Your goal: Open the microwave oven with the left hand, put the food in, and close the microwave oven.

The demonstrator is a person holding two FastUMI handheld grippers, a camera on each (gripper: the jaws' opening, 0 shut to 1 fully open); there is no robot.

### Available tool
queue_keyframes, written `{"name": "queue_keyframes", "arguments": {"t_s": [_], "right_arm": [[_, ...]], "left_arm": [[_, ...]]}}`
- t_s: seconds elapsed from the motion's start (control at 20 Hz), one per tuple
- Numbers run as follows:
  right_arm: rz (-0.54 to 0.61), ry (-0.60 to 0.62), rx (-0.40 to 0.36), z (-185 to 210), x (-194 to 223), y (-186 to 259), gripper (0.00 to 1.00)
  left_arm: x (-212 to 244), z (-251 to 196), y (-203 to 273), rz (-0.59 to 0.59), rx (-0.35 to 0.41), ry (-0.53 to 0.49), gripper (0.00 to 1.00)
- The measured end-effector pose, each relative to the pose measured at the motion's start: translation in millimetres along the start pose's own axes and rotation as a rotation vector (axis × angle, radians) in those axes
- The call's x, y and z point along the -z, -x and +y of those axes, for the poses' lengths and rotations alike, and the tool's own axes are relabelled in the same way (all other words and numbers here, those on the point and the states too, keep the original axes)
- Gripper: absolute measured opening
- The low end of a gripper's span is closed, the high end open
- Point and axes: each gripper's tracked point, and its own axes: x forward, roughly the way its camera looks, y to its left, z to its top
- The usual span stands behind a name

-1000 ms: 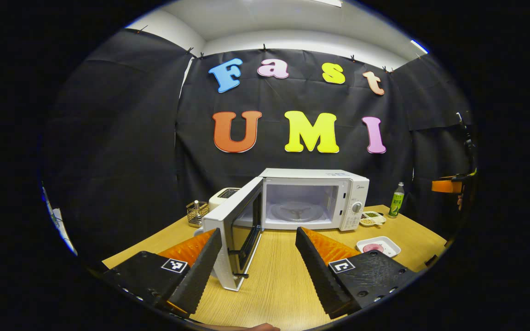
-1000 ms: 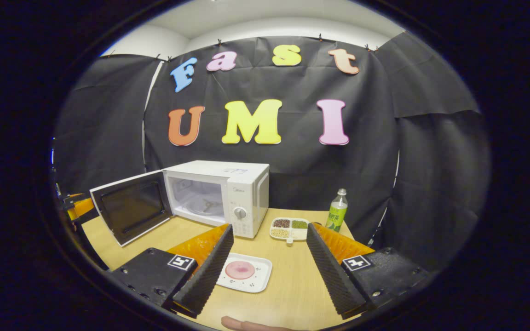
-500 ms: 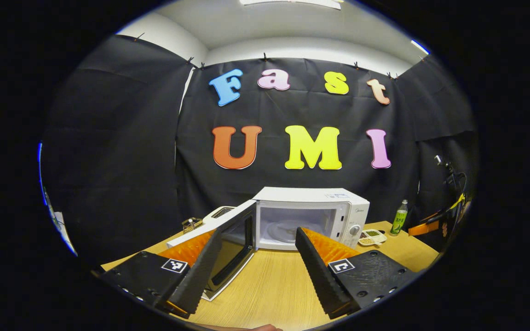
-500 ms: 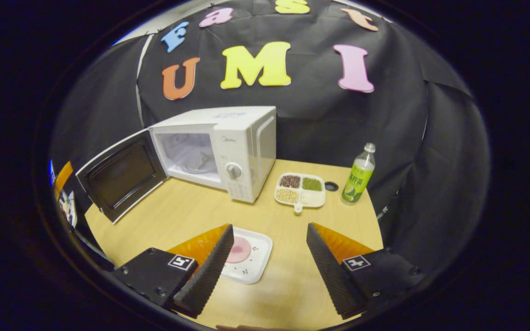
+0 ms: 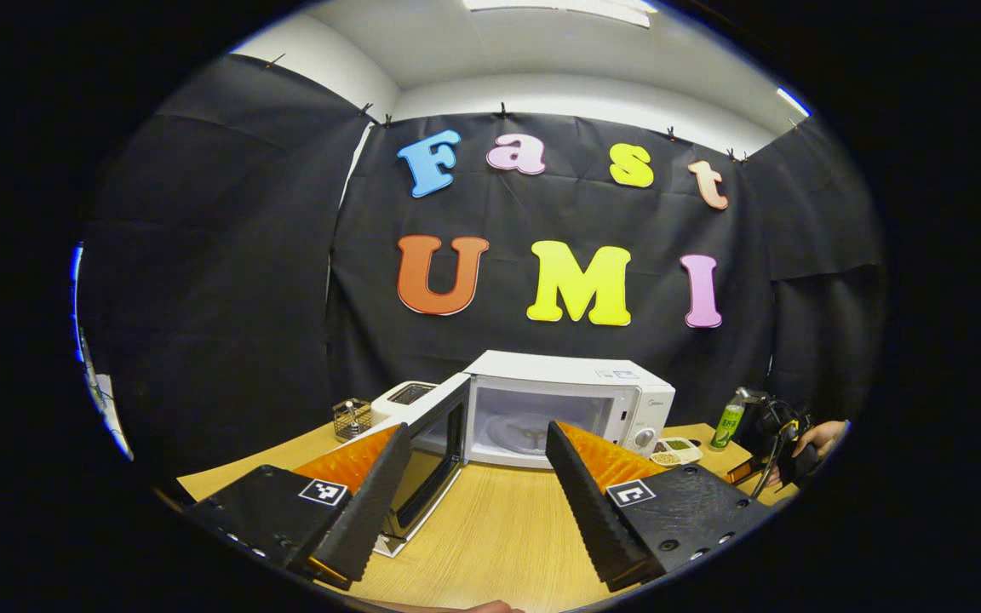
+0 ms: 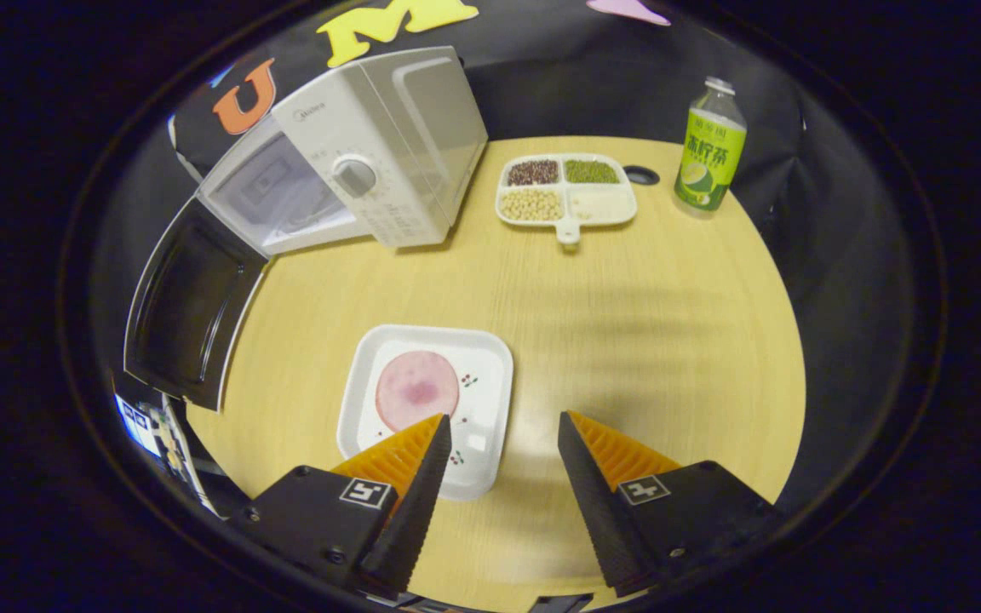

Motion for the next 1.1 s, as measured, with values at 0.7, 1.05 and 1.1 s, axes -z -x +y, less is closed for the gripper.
{"name": "queue_keyframes", "arguments": {"t_s": [0.7, 1.05, 1.1], "right_arm": [[0.286, -0.215, -0.249, 16, 5, -40, 0.04], [0.219, -0.254, -0.276, 18, 9, -15, 0.04], [0.205, -0.251, -0.277, 21, 8, -9, 0.04]], "left_arm": [[6, -3, 7, 0.046, 0.008, 0.034, 0.94], [-3, 13, 13, 0.016, -0.034, 0.004, 0.94], [-3, 15, 12, 0.015, -0.032, 0.009, 0.94]]}}
